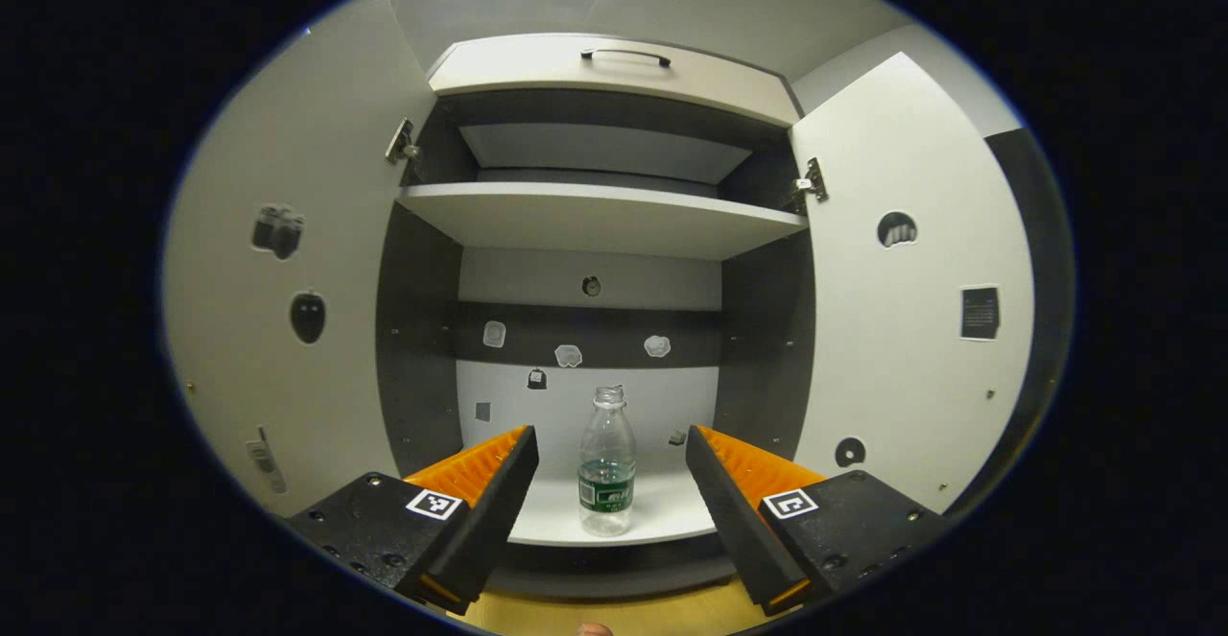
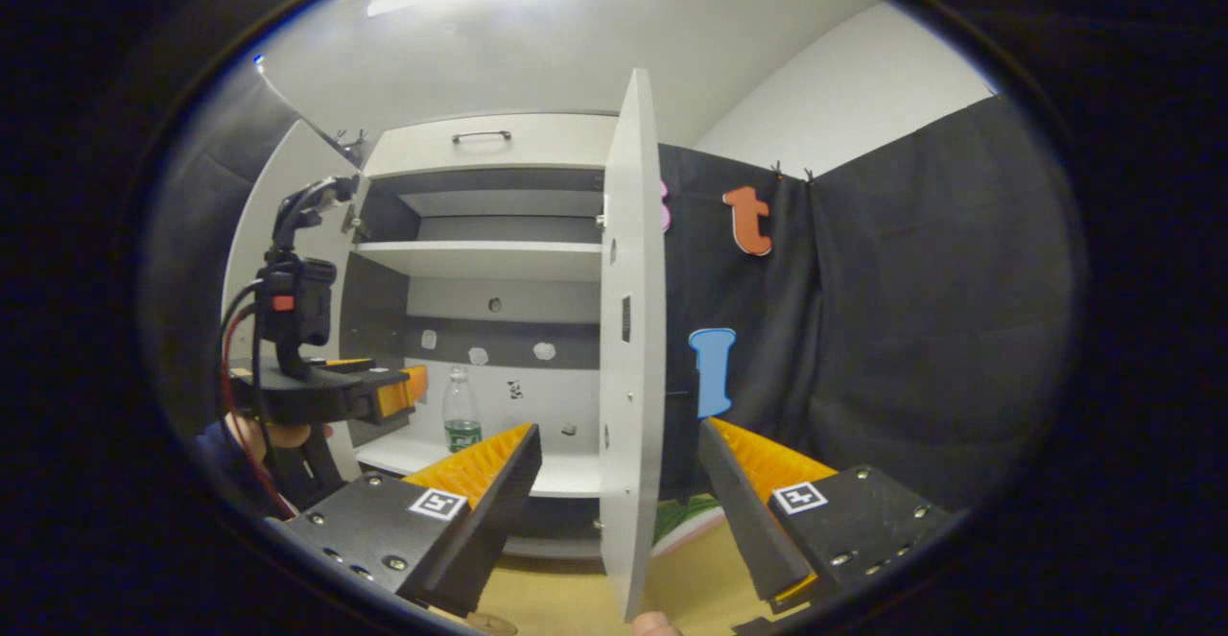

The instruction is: Grasp the bottle in the cabinet with the left hand and place it on the coaster, then close the right door with the right hand and the left door with the left hand.

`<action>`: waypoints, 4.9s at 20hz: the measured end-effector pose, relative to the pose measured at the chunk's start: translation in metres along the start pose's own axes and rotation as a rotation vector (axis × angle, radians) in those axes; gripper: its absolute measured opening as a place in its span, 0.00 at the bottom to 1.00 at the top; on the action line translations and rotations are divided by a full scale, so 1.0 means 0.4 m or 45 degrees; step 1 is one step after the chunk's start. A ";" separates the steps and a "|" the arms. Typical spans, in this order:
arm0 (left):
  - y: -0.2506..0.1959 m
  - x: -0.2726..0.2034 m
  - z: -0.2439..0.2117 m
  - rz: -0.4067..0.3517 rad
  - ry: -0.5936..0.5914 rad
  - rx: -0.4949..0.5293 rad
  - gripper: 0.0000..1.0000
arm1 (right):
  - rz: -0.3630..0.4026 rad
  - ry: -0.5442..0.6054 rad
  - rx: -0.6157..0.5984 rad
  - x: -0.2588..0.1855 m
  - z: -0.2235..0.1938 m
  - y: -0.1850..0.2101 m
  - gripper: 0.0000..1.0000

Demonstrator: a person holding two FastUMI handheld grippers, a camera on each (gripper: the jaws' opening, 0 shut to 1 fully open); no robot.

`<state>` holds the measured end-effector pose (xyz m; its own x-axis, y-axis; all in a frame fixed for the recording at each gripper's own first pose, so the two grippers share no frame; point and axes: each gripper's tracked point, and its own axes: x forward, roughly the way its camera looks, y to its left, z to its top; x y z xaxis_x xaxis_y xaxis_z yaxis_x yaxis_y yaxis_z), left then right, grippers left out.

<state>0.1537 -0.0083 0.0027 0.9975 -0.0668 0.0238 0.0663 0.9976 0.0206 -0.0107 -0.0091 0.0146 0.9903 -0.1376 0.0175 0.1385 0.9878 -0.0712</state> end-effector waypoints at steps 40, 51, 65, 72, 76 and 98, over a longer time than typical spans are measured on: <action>-0.014 -0.189 -0.483 -0.258 0.431 -0.244 0.76 | -0.201 0.014 0.008 0.030 -0.003 -0.053 1.00; -0.021 -0.278 -0.851 -0.257 0.633 -0.252 0.78 | -0.279 0.001 -0.020 -0.015 0.009 -0.107 1.00; -0.059 -0.321 -0.966 -0.247 0.663 -0.191 0.79 | -0.326 0.017 -0.063 -0.031 0.001 -0.138 0.97; -0.077 -0.413 -0.967 -0.280 0.725 -0.189 0.81 | -0.262 0.030 -0.055 0.002 -0.020 -0.098 1.00; -0.079 -0.432 -0.964 -0.286 0.734 -0.140 0.89 | -0.221 0.047 -0.050 0.010 -0.035 -0.084 1.00; 0.022 -0.457 -0.290 0.063 0.318 -0.153 0.96 | -0.090 0.047 0.003 0.141 -0.068 -0.066 1.00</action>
<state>-0.0252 0.0148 -0.1175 0.9739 -0.0260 -0.2256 0.0049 0.9956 -0.0933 0.0416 -0.0448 -0.0097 0.9778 -0.2093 -0.0141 0.2078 0.9757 -0.0690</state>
